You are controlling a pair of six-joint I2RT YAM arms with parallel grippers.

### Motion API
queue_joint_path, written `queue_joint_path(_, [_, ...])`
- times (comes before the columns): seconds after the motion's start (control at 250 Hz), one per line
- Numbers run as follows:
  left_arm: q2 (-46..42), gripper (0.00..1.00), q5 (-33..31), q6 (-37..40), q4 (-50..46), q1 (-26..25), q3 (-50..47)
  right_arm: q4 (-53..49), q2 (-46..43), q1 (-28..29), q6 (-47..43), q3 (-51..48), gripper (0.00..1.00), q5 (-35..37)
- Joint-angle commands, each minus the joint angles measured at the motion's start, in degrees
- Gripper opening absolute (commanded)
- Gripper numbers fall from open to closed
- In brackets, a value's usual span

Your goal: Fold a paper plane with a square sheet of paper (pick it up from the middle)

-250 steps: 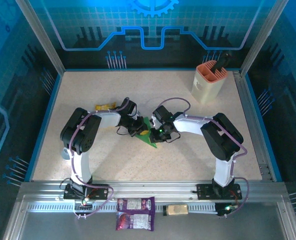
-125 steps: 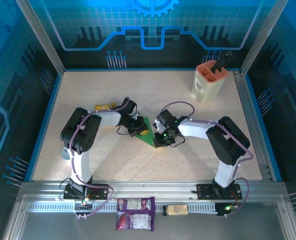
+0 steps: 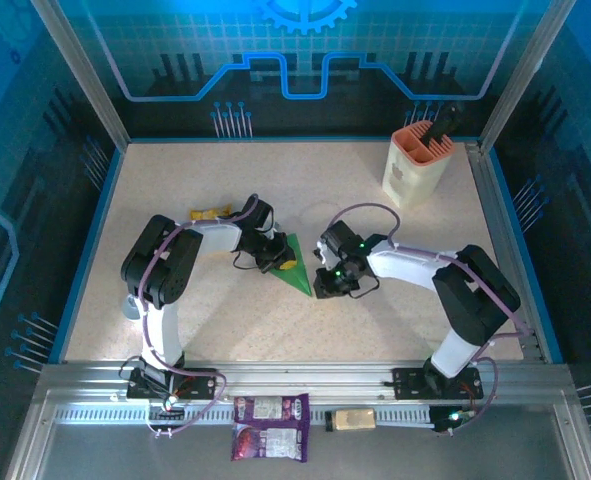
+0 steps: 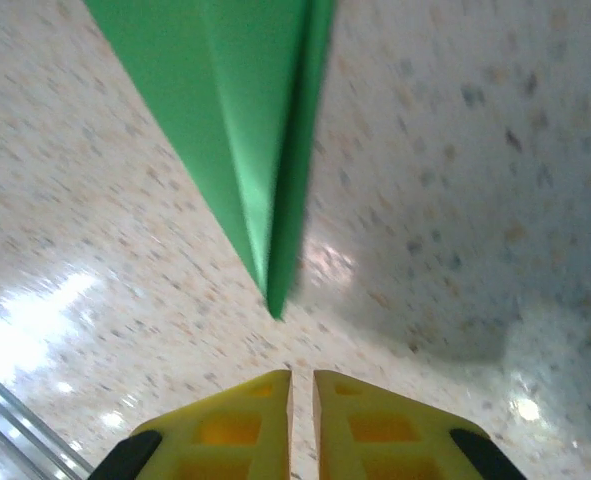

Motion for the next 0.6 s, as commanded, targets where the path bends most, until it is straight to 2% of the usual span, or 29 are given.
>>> queue_joint_path(0.0, [4.4, 0.04, -10.5, 0.2, -8.6, 0.0, -2.8, 1.0, 2.8, 1.1, 0.1, 4.4, 0.15, -1.1])
queue_joint_path(0.316, [5.2, 0.04, -11.3, -0.4, -9.4, 0.0, -2.8, 5.0, 9.2, 2.8, 3.0, 8.1, 0.11, -0.6])
queue_joint_path(0.595, [5.9, 0.03, -12.3, -0.5, -10.3, 0.0, -2.8, 3.5, 9.9, 2.8, 2.7, 6.3, 0.10, 0.8])
